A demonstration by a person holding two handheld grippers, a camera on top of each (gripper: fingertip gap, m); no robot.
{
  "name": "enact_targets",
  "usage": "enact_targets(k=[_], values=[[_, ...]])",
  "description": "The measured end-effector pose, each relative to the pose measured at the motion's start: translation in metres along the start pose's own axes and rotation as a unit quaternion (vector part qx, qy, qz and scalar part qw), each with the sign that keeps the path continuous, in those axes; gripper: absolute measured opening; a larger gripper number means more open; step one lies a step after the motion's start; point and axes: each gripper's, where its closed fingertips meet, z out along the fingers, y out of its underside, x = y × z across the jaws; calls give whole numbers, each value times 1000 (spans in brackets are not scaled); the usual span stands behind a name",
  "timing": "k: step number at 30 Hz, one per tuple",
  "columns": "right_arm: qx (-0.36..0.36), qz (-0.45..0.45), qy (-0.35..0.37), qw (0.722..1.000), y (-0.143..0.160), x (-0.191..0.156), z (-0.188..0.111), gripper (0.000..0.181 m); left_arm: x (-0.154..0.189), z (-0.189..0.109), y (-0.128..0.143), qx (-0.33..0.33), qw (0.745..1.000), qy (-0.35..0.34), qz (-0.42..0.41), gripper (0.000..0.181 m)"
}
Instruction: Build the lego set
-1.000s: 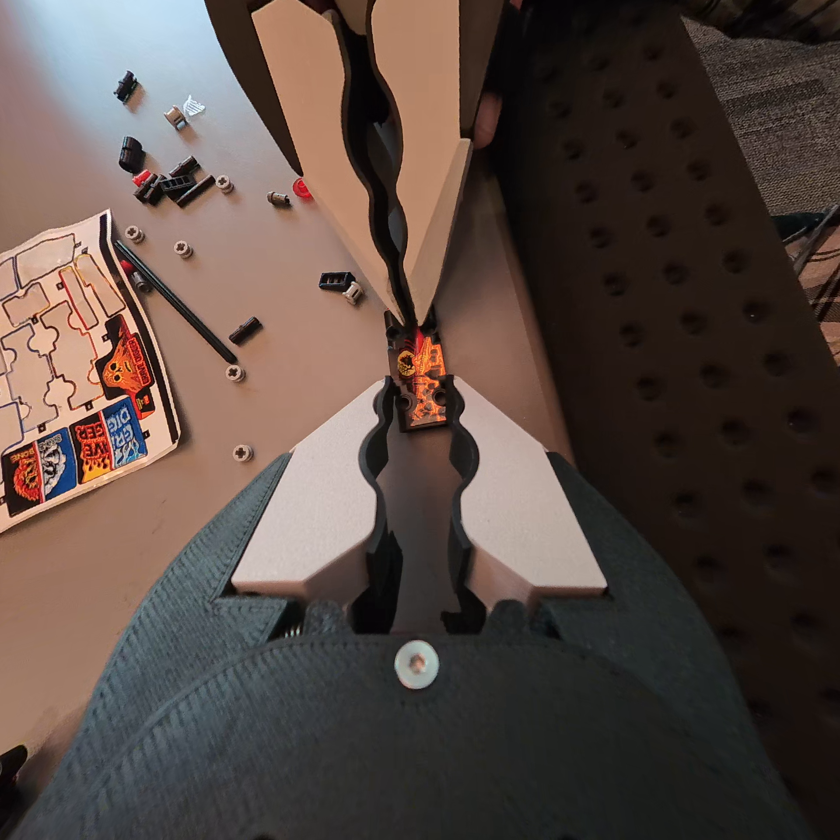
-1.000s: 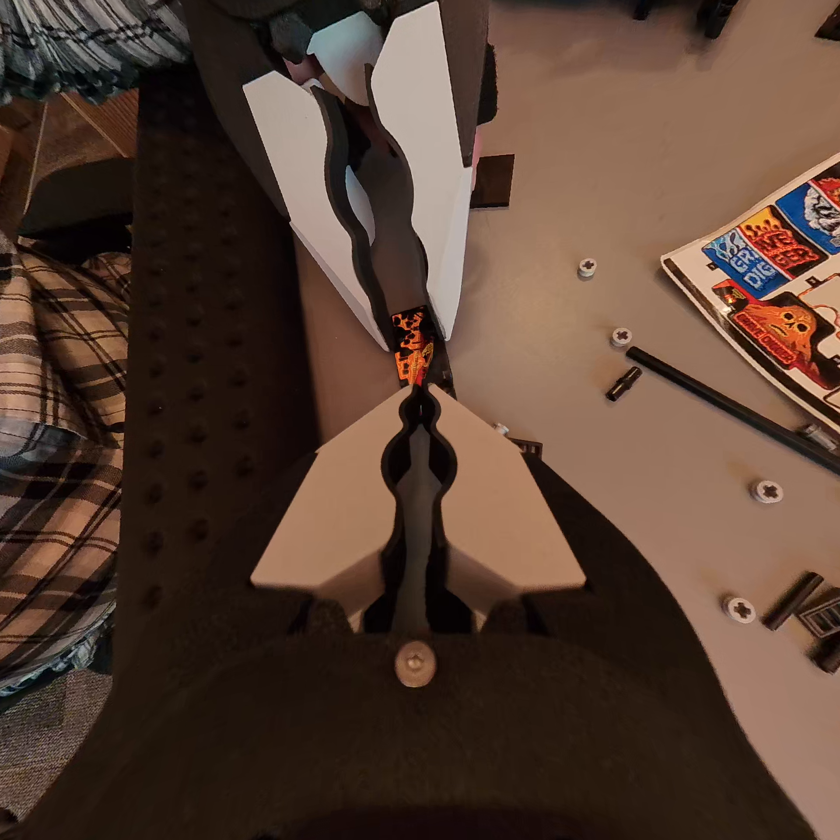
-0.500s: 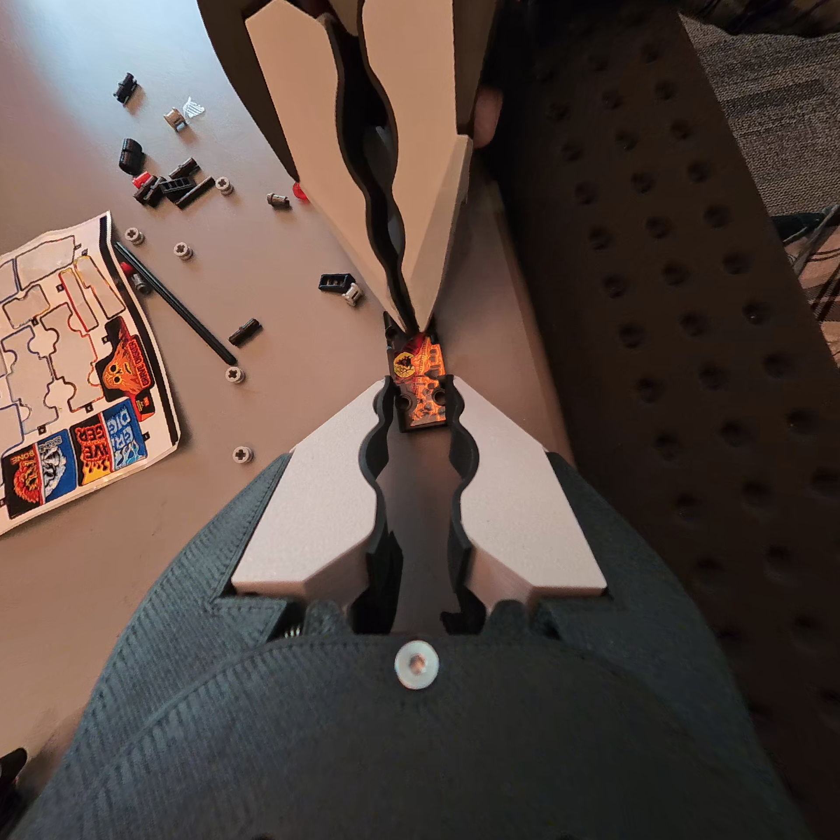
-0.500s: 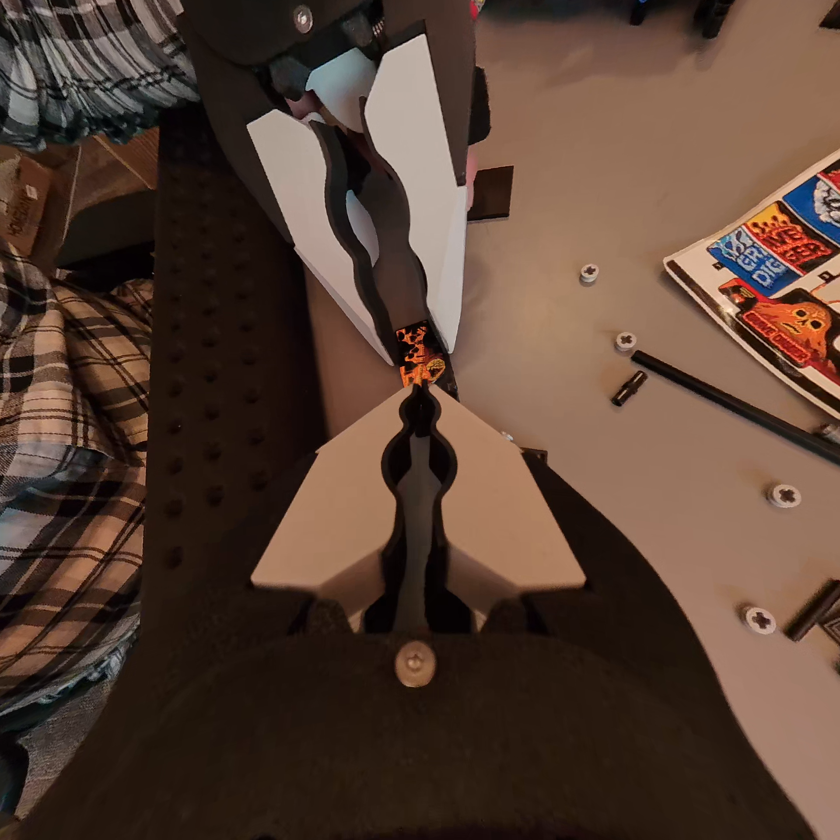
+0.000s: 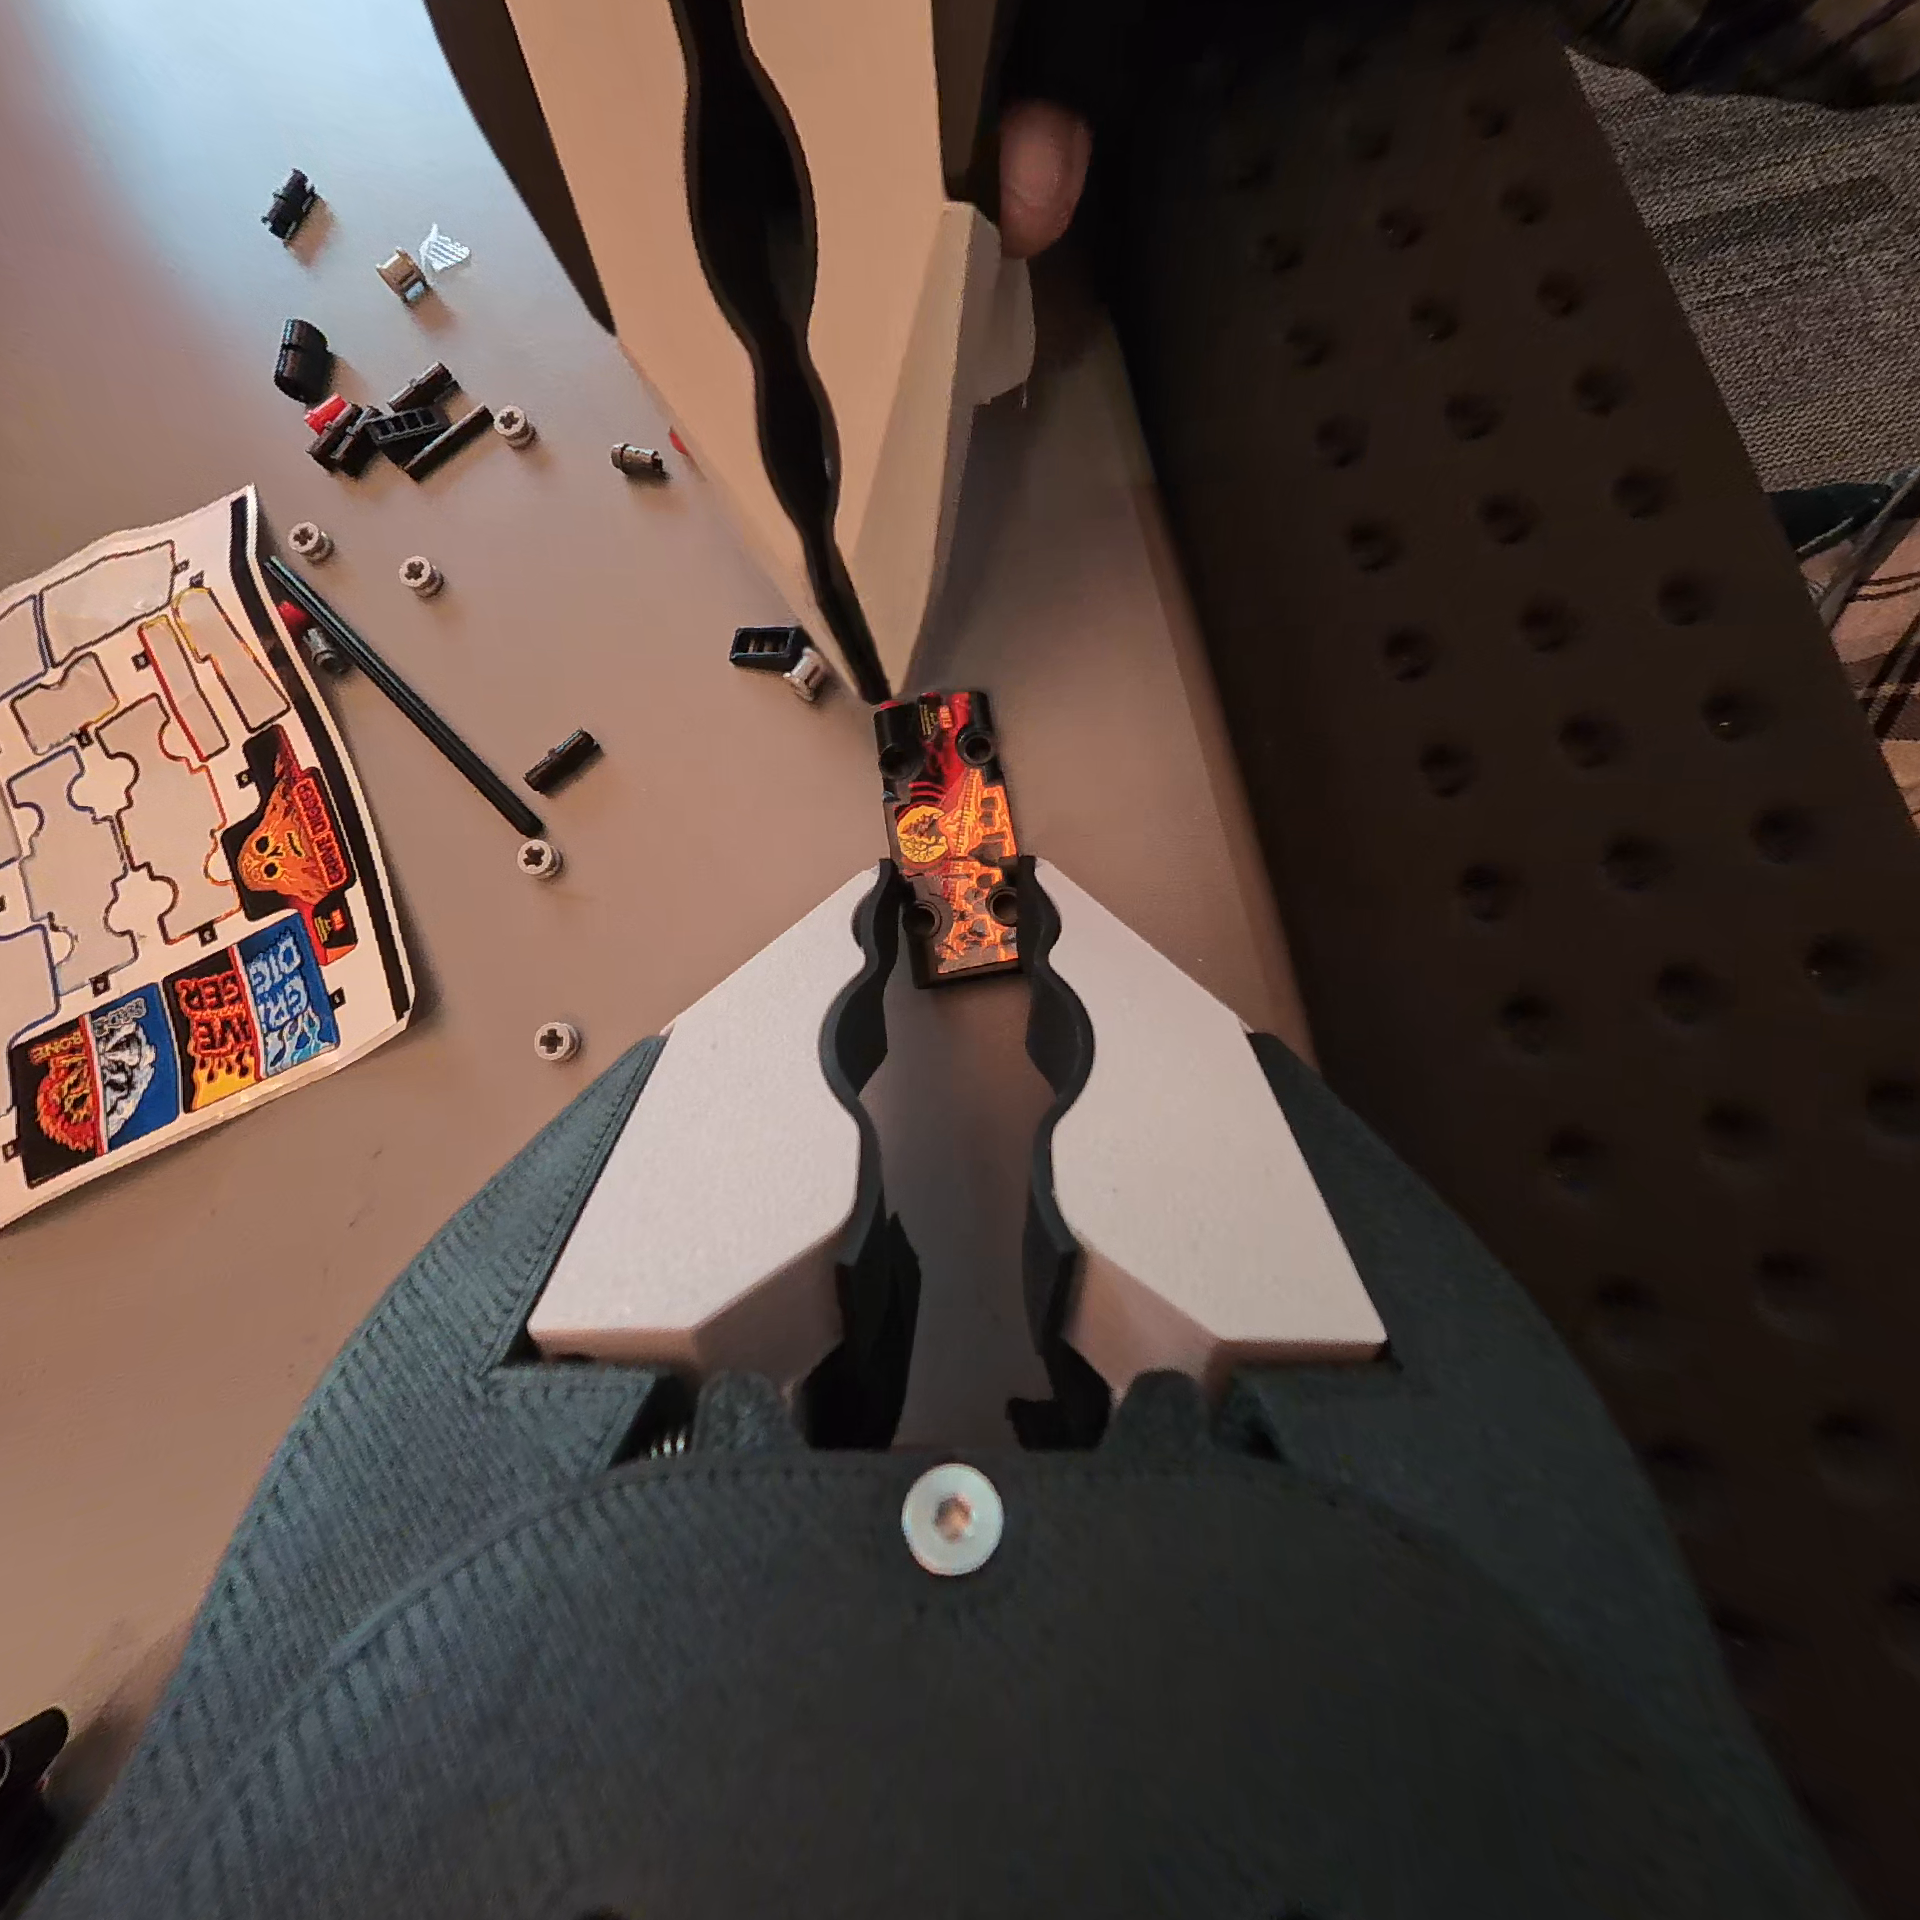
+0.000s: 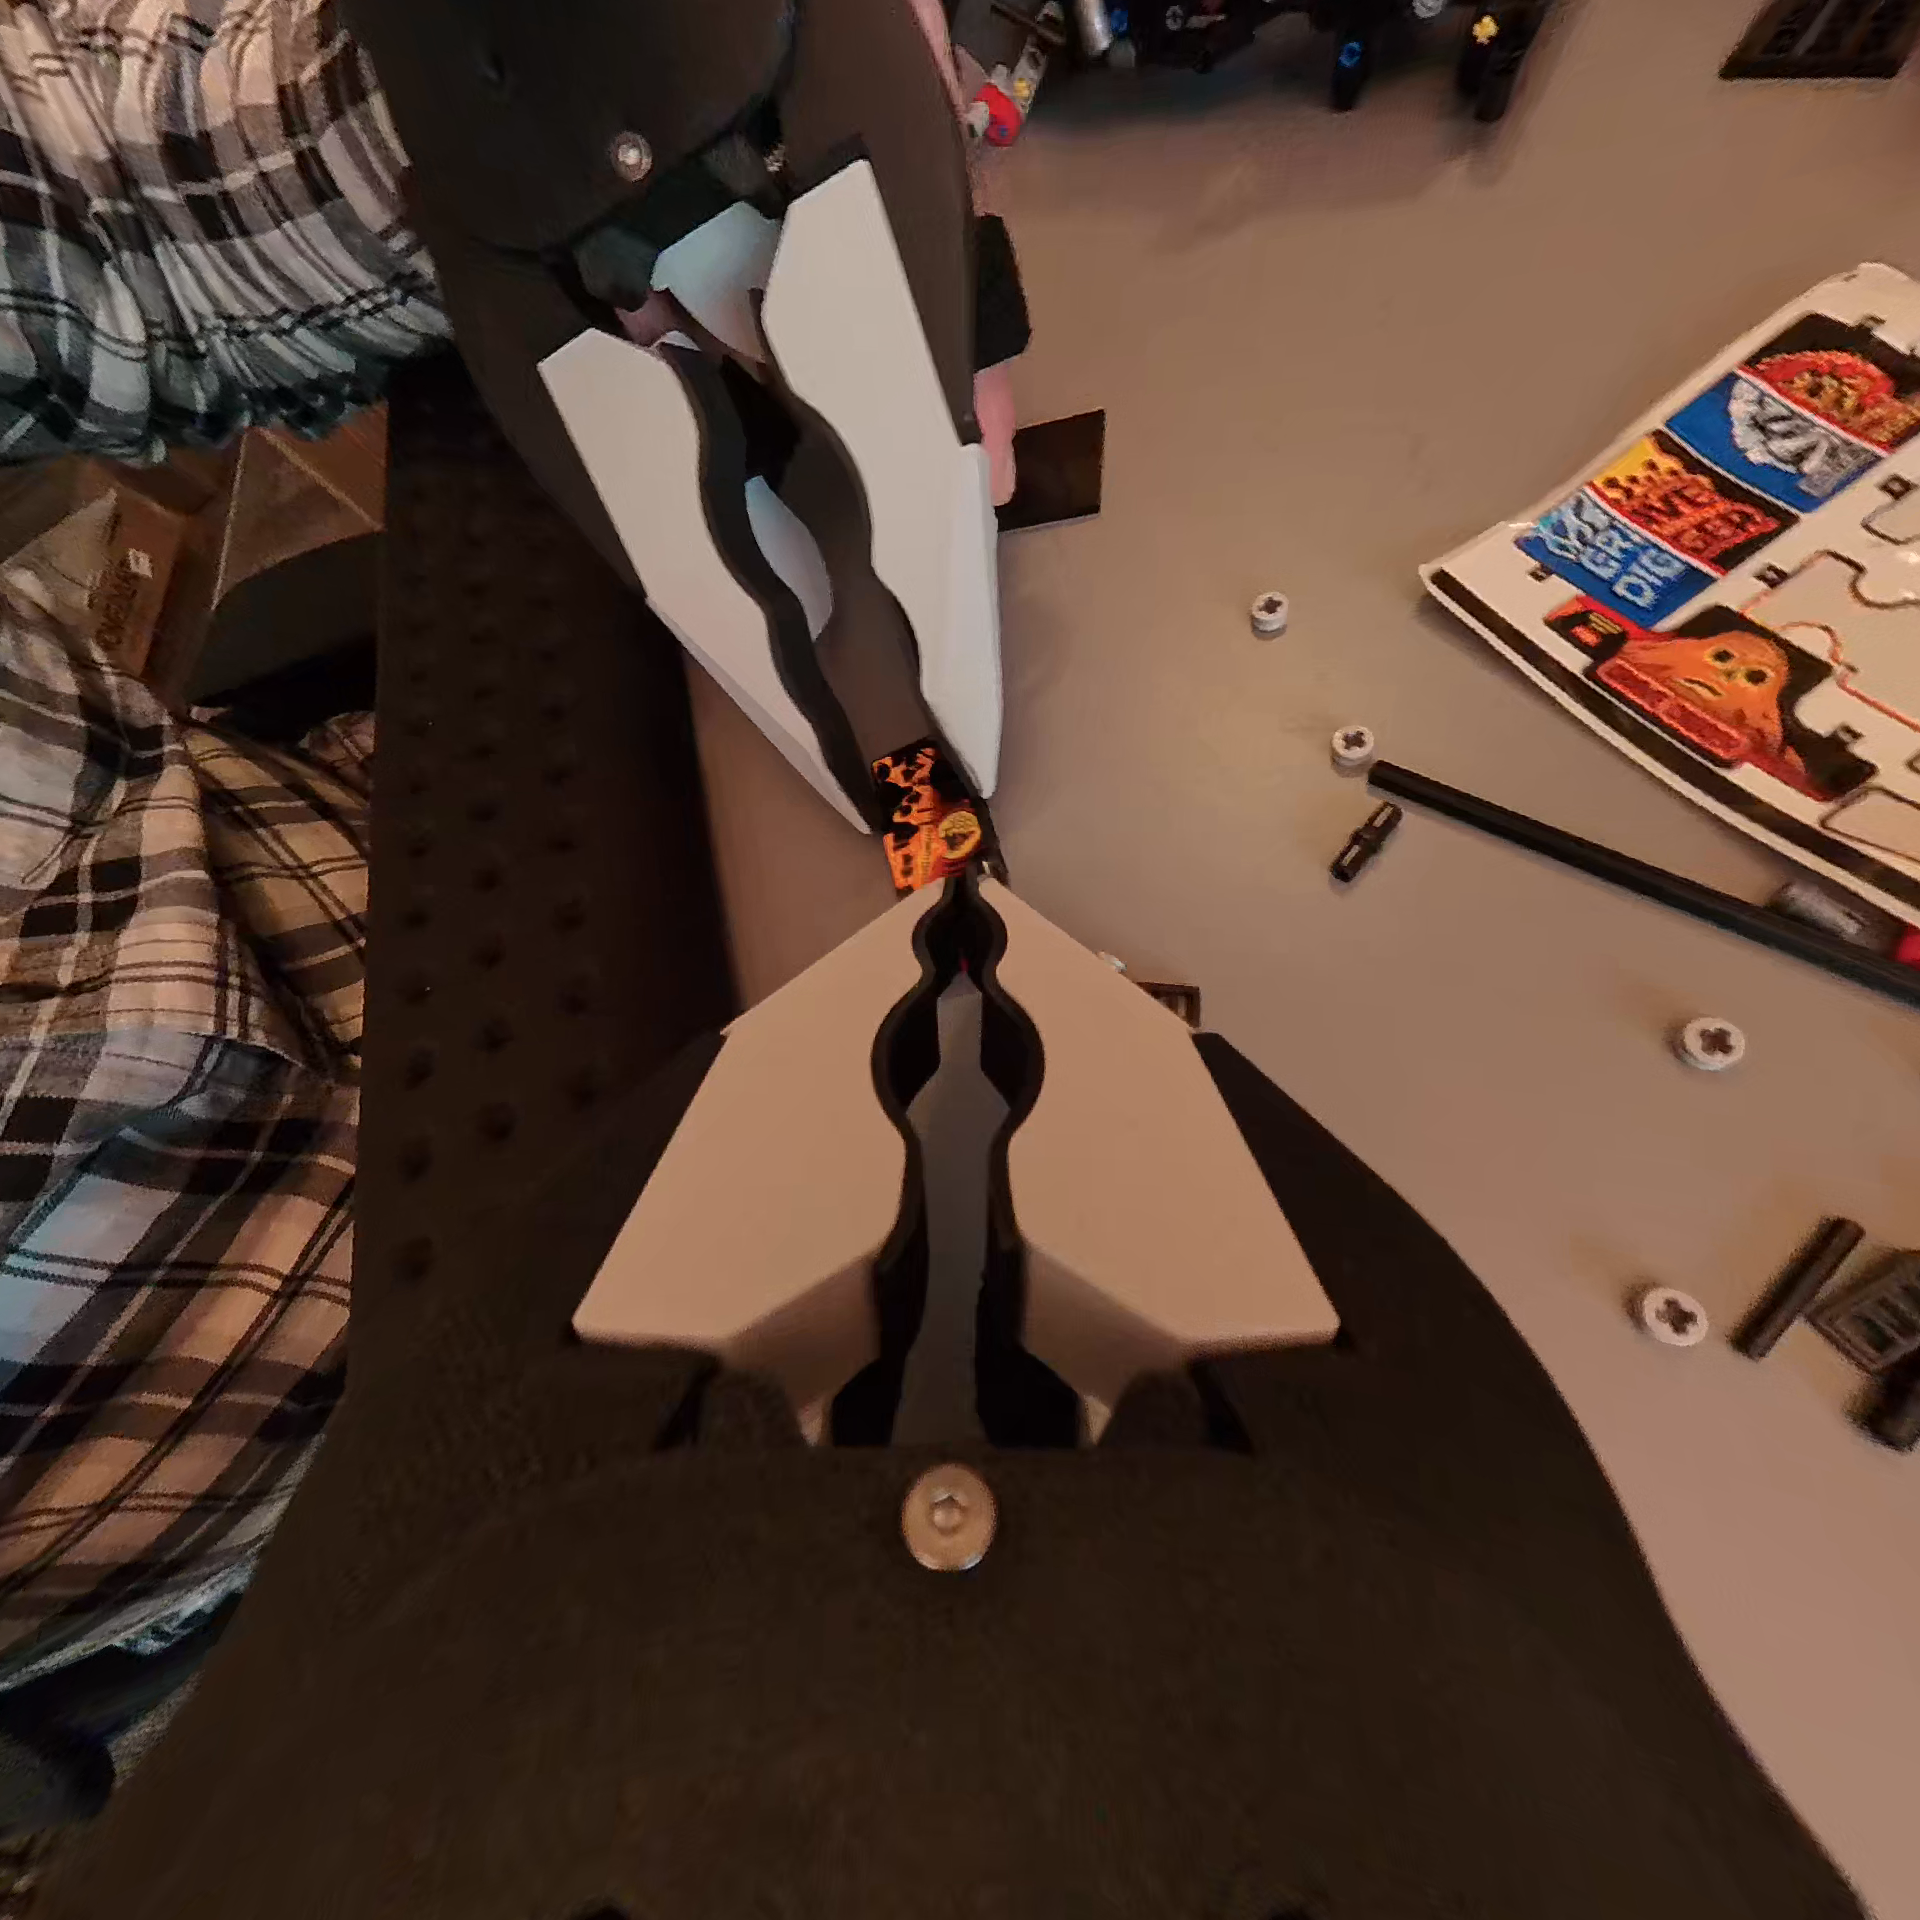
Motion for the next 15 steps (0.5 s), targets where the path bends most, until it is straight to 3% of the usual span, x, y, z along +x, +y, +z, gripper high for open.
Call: enact_targets(k=[8,15], values=[[-46,-52,9,998,8,-7,15,0,0,0,0,1,1000,0,-1,22],[-7,-17,27,999,2,7,-2,0,-1,0,0,2,1000,2,-3,22]])
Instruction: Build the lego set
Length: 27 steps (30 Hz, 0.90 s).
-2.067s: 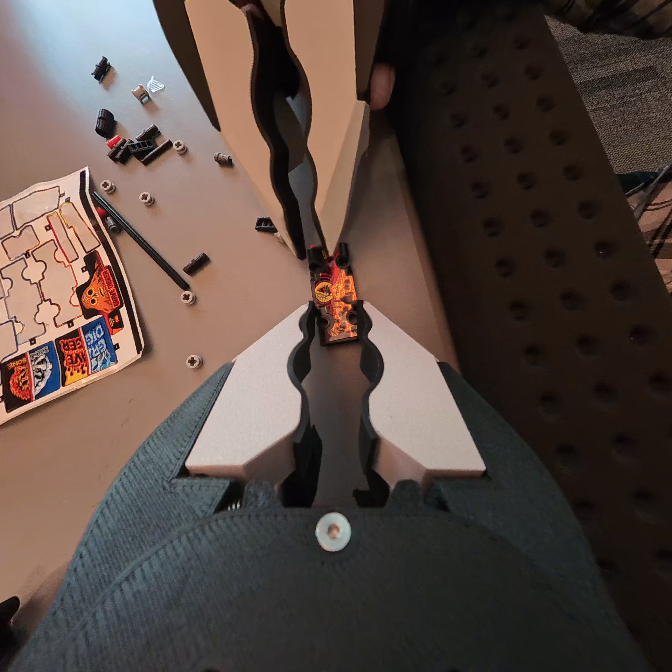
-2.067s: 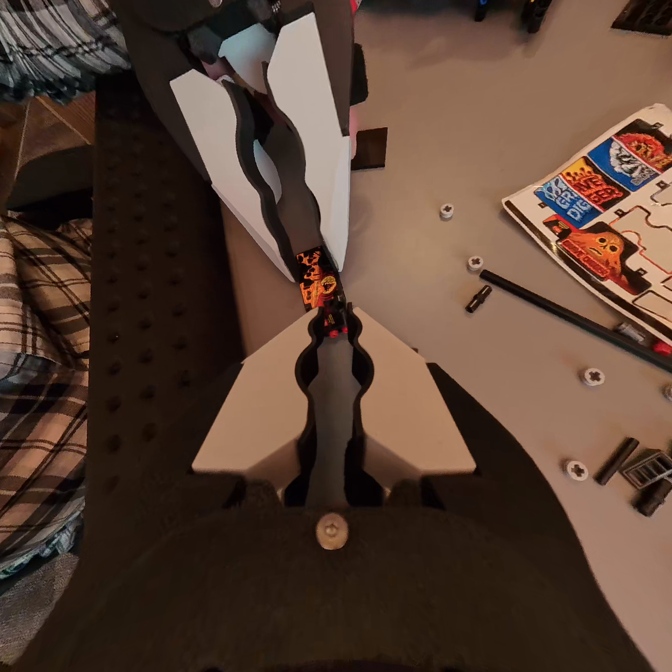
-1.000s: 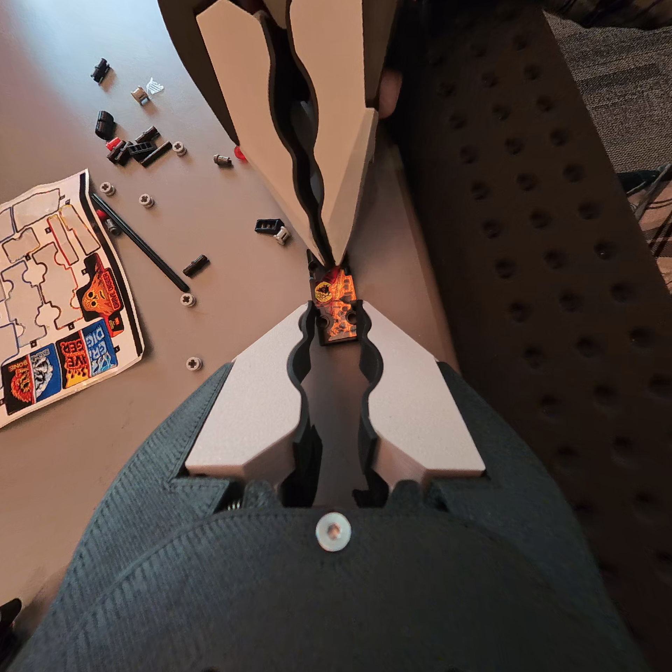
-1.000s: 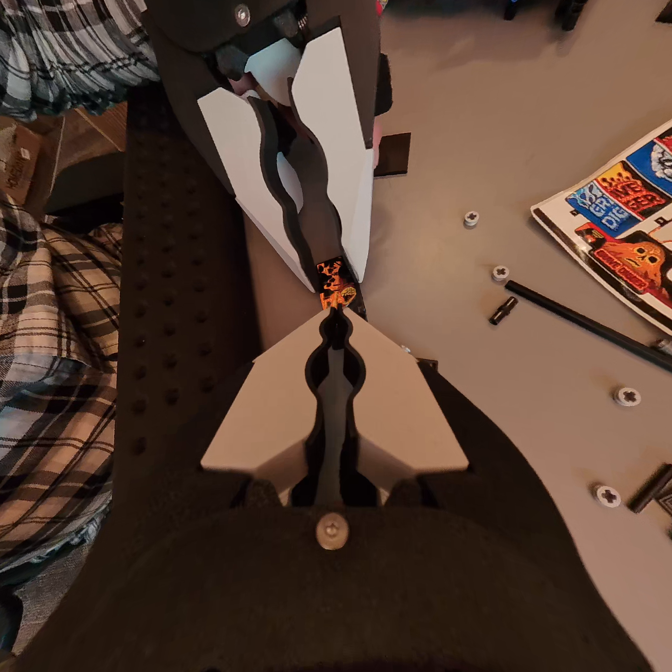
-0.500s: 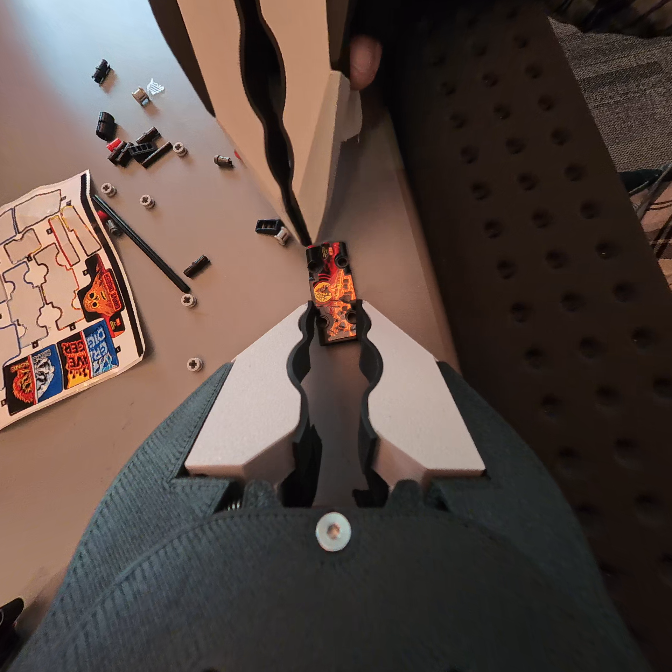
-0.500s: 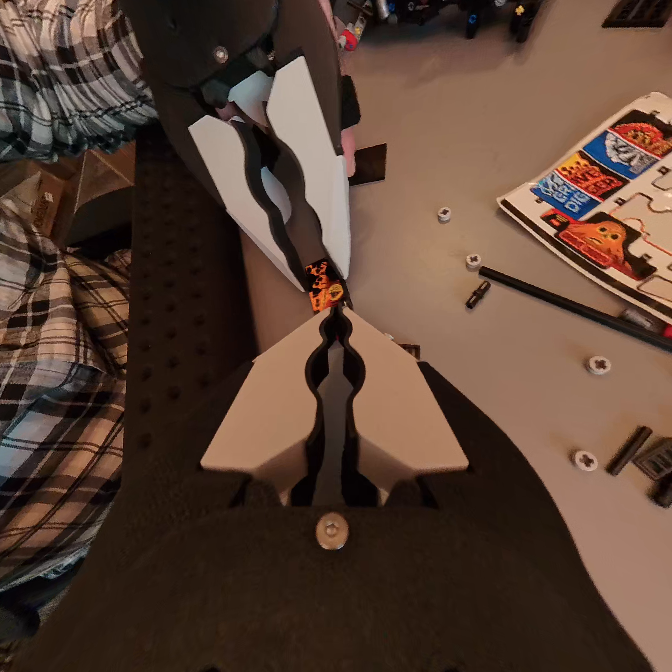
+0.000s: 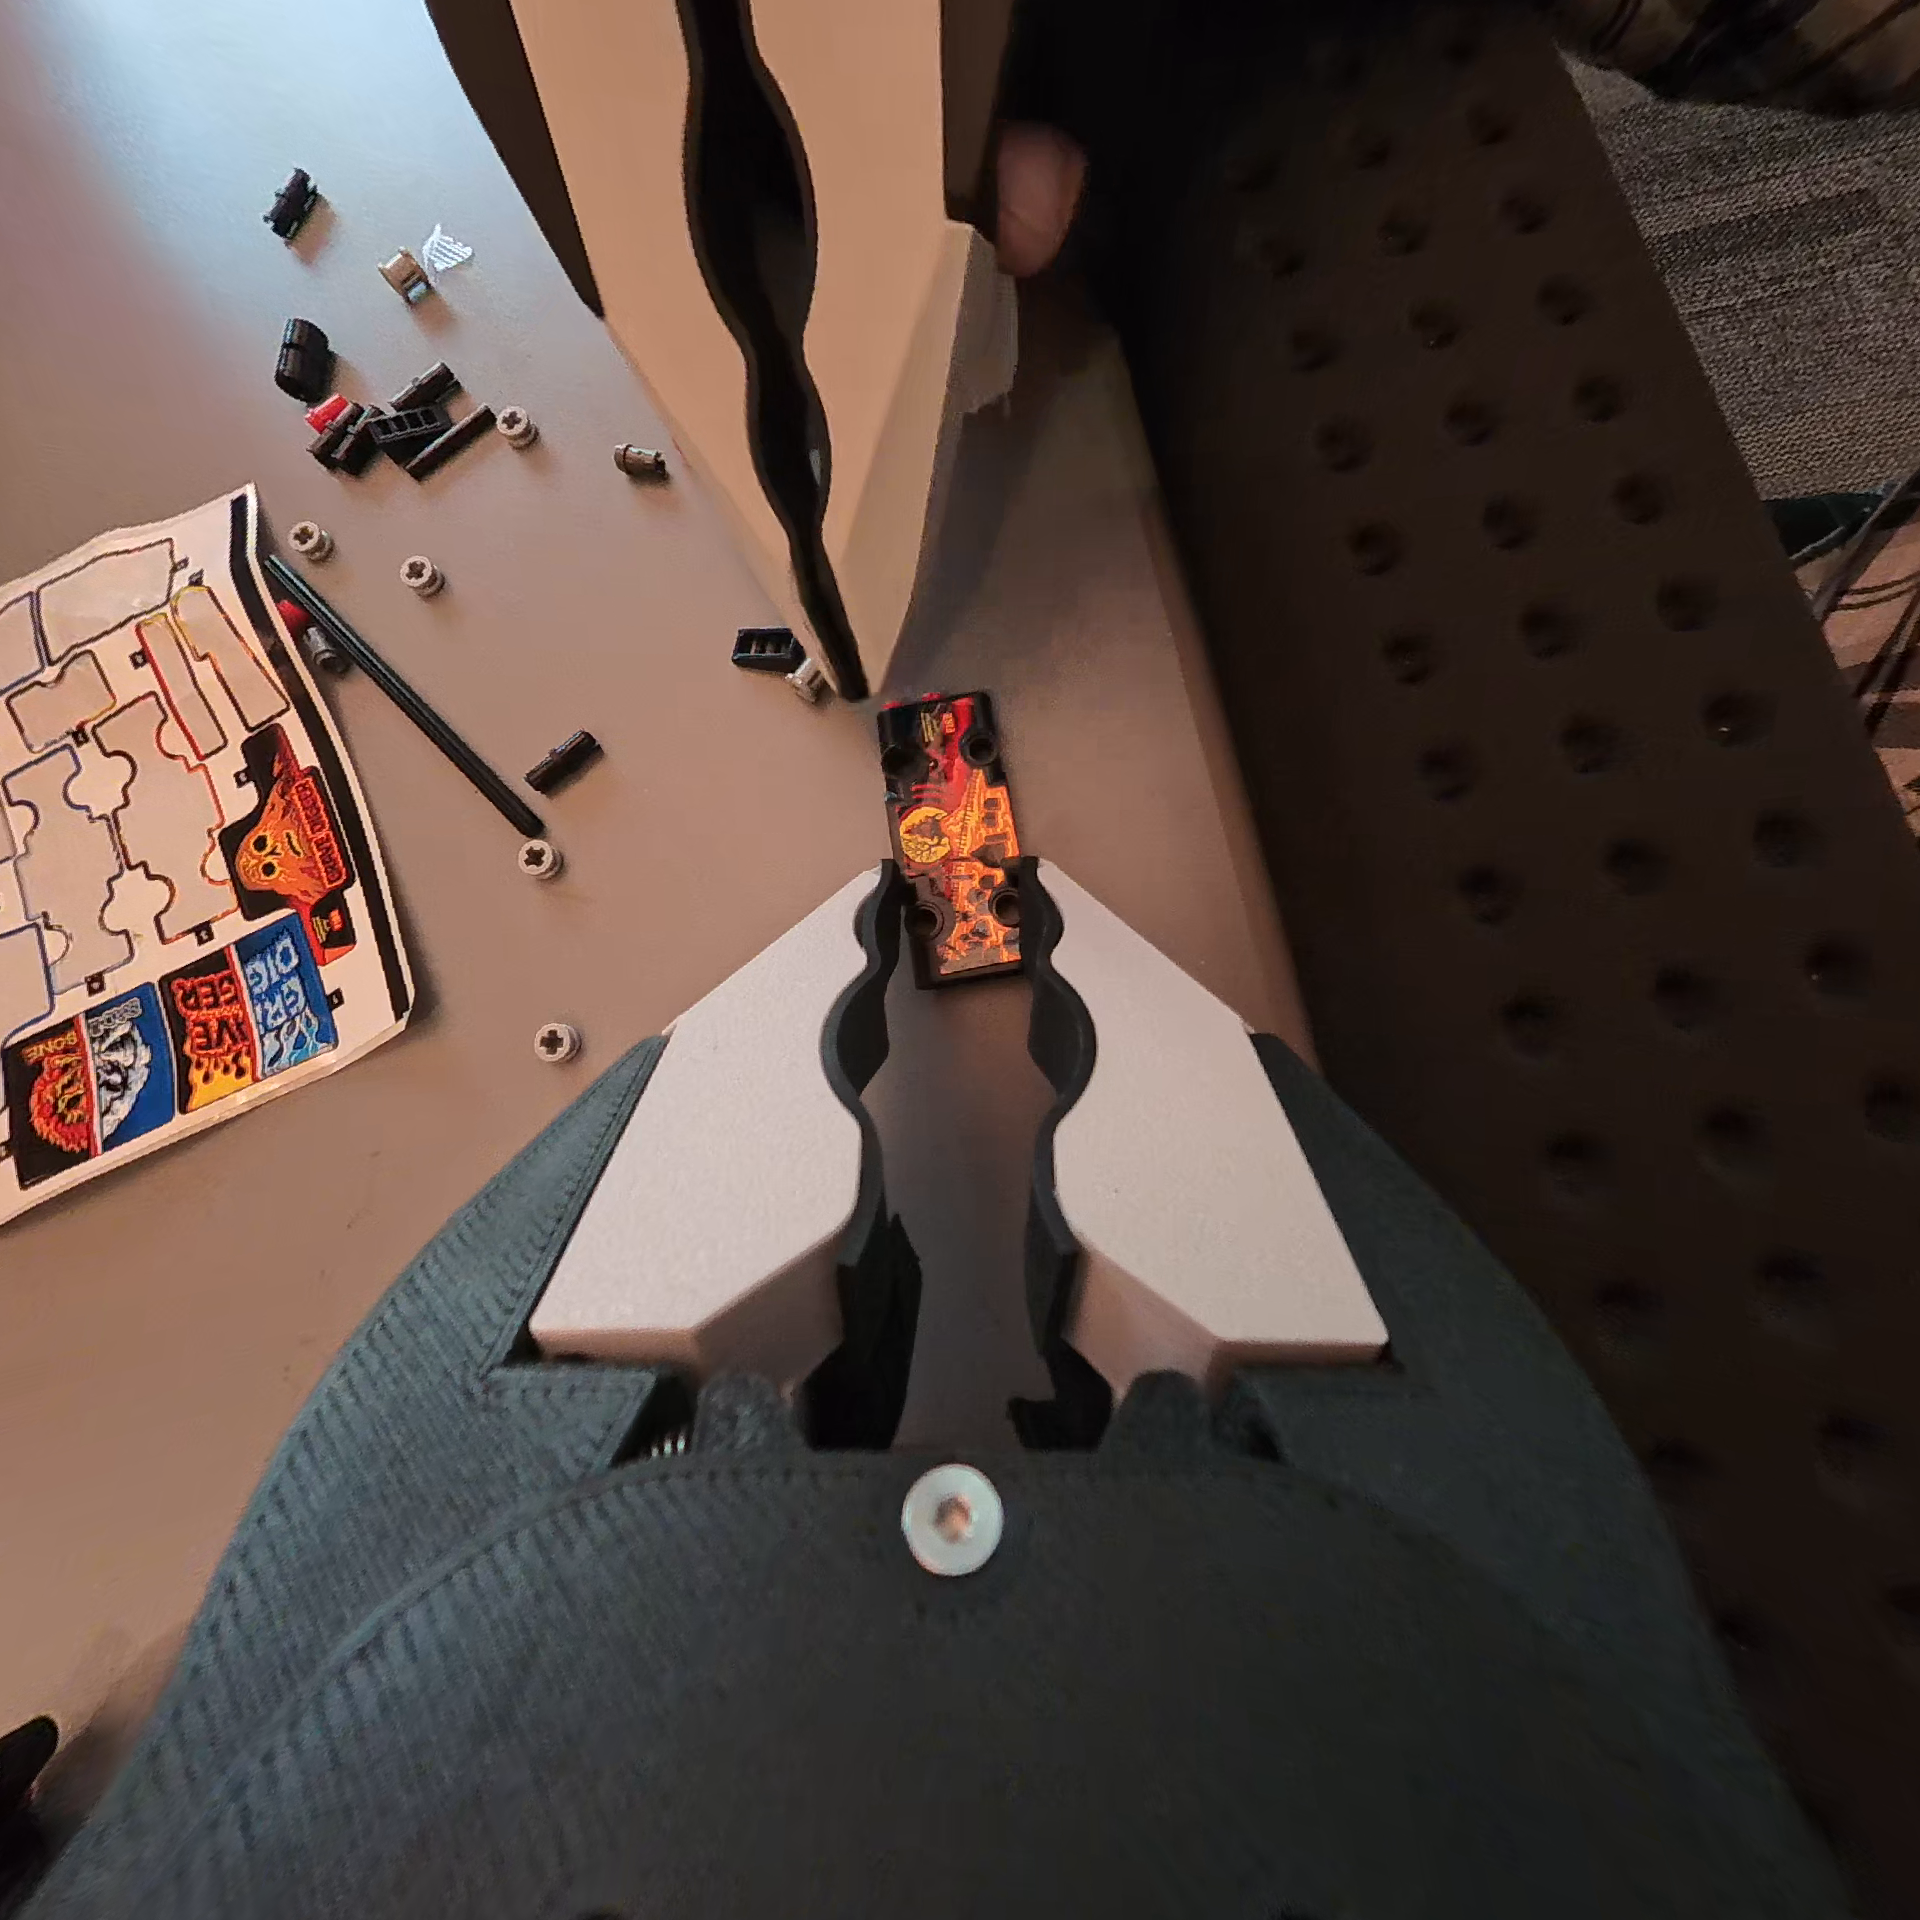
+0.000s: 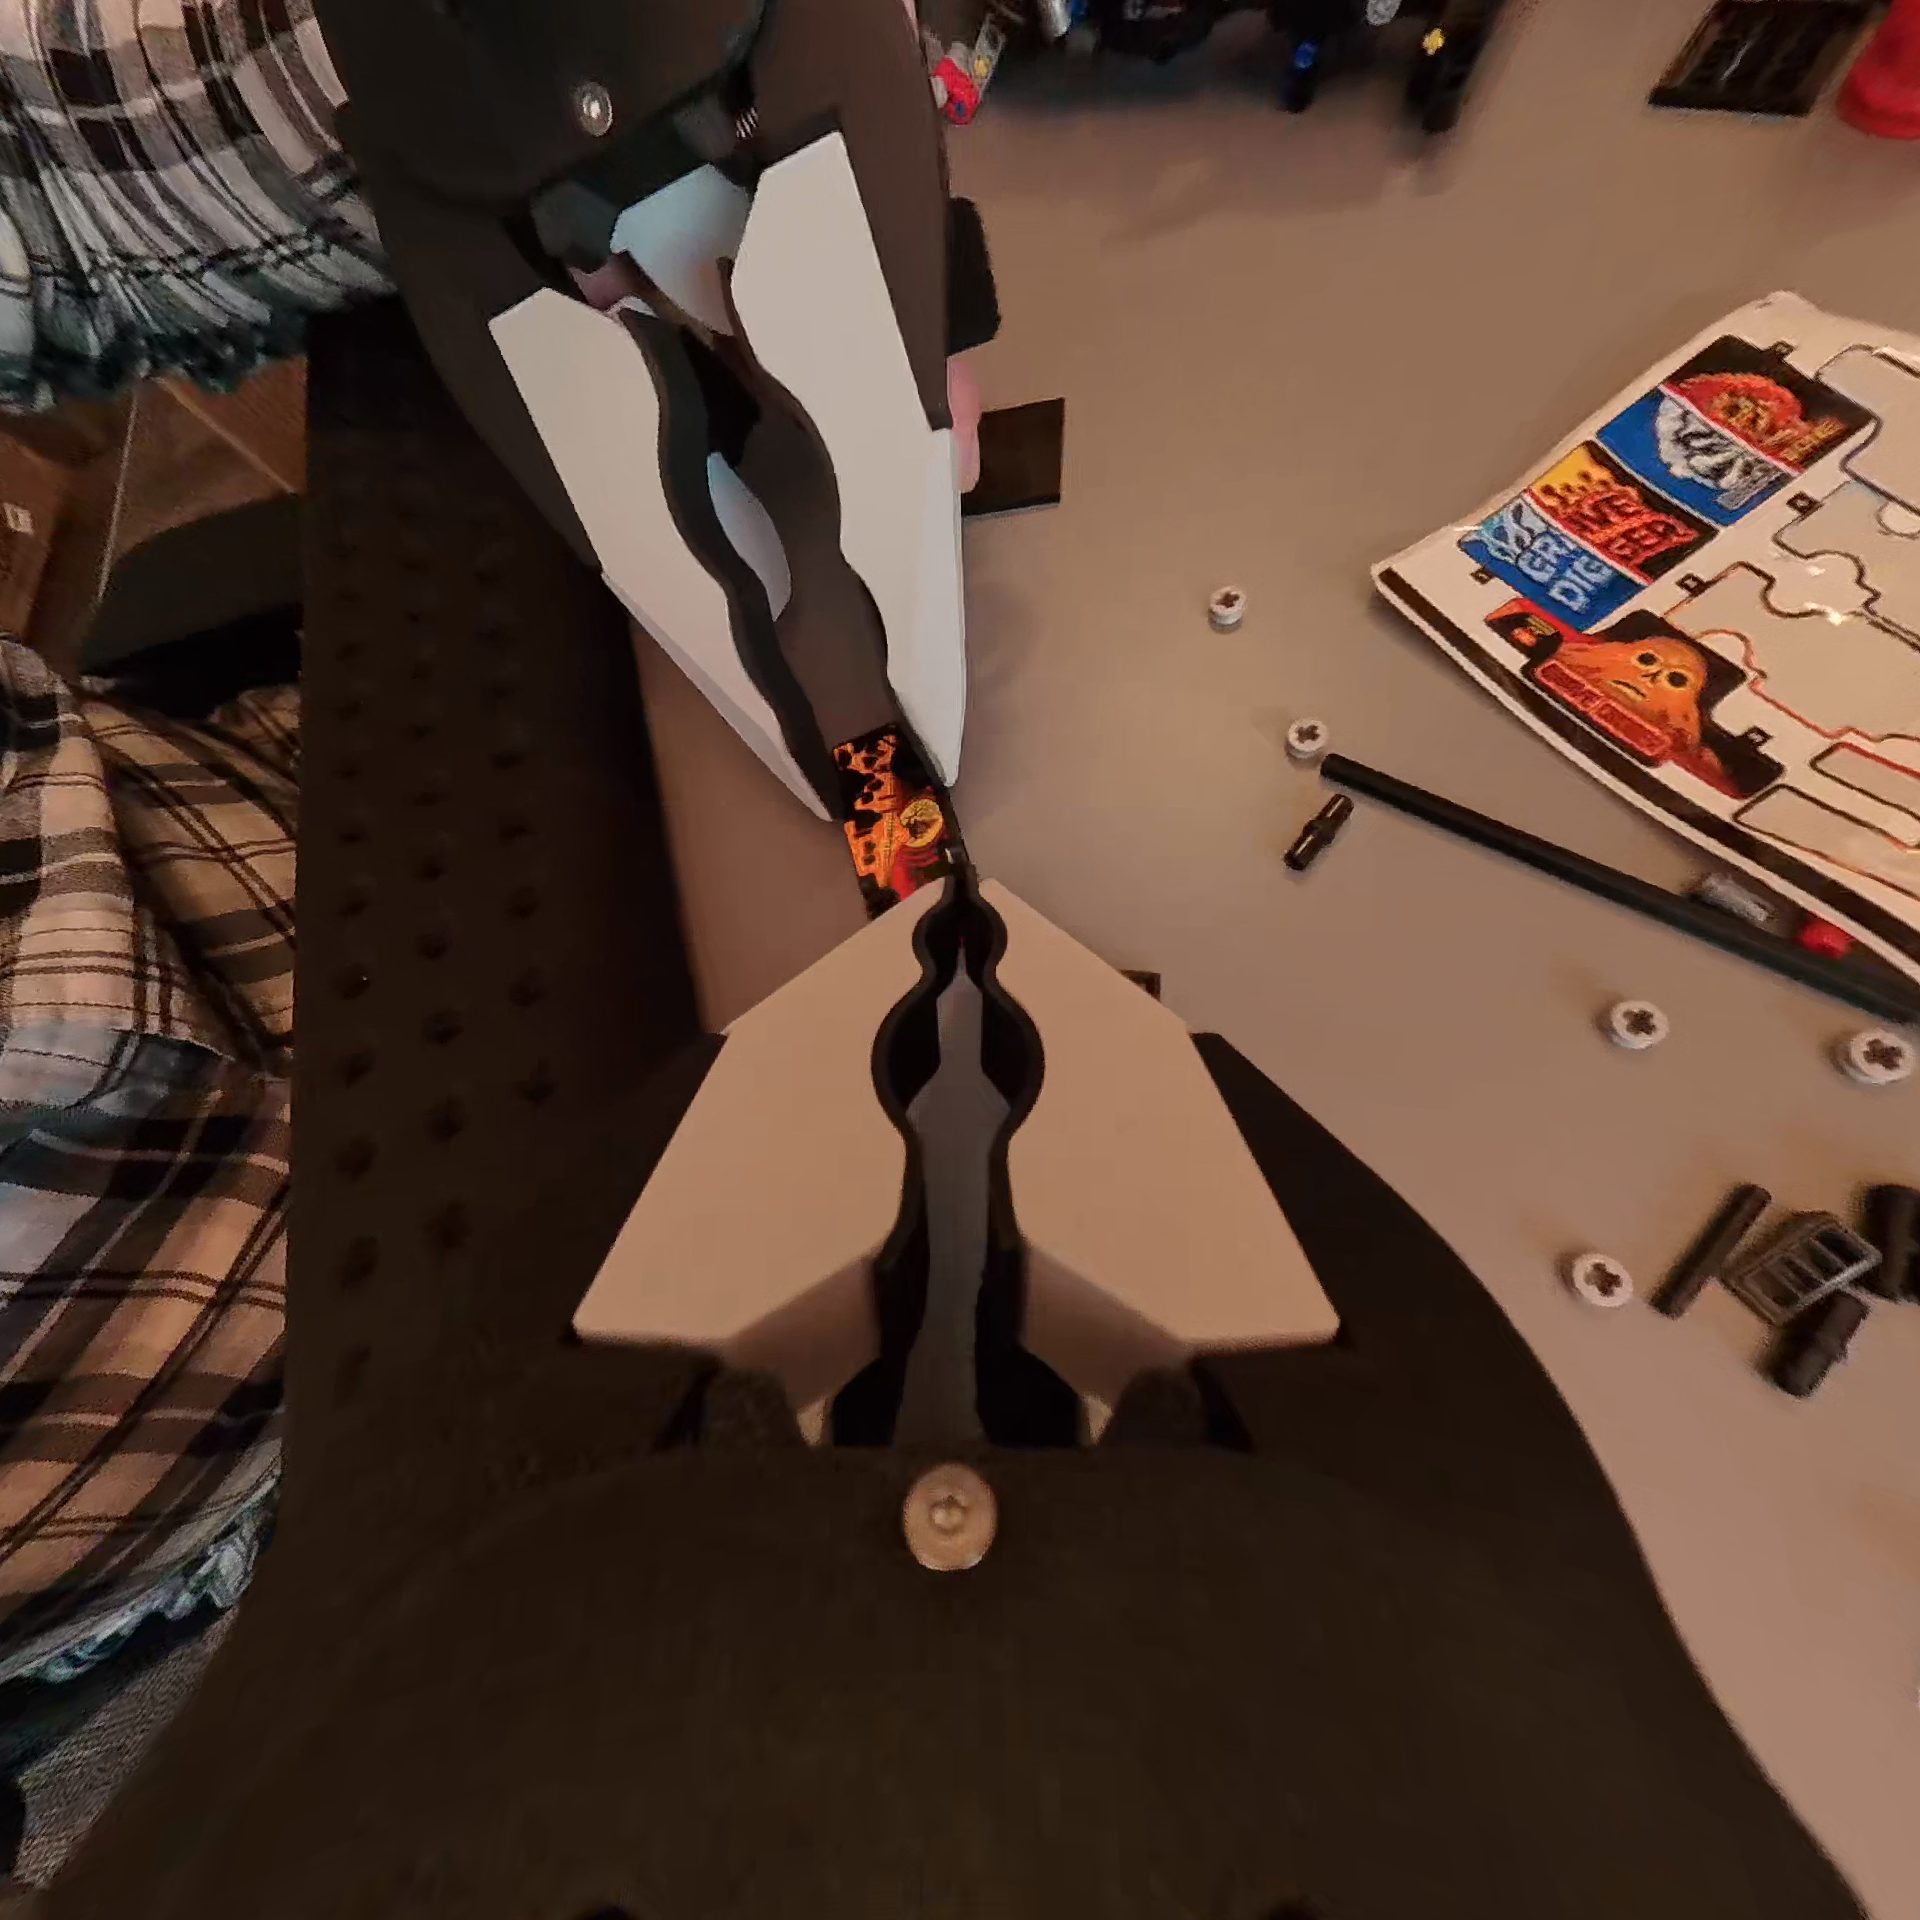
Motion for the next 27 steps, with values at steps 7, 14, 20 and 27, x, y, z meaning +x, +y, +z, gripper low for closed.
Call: enact_targets(k=[7,14,20,27], values=[[-26,-18,-17,999,8,-8,7,0,0,0,0,0,1000,0,1,22],[-34,-29,-11,999,9,-9,10,0,-1,0,0,0,1000,-2,1,22],[-9,-43,-3,999,-5,-11,11,0,-1,1,-1,0,1000,0,1,22],[-33,-49,40,997,-2,1,21,0,-1,1,-1,-1,1000,0,0,22]])
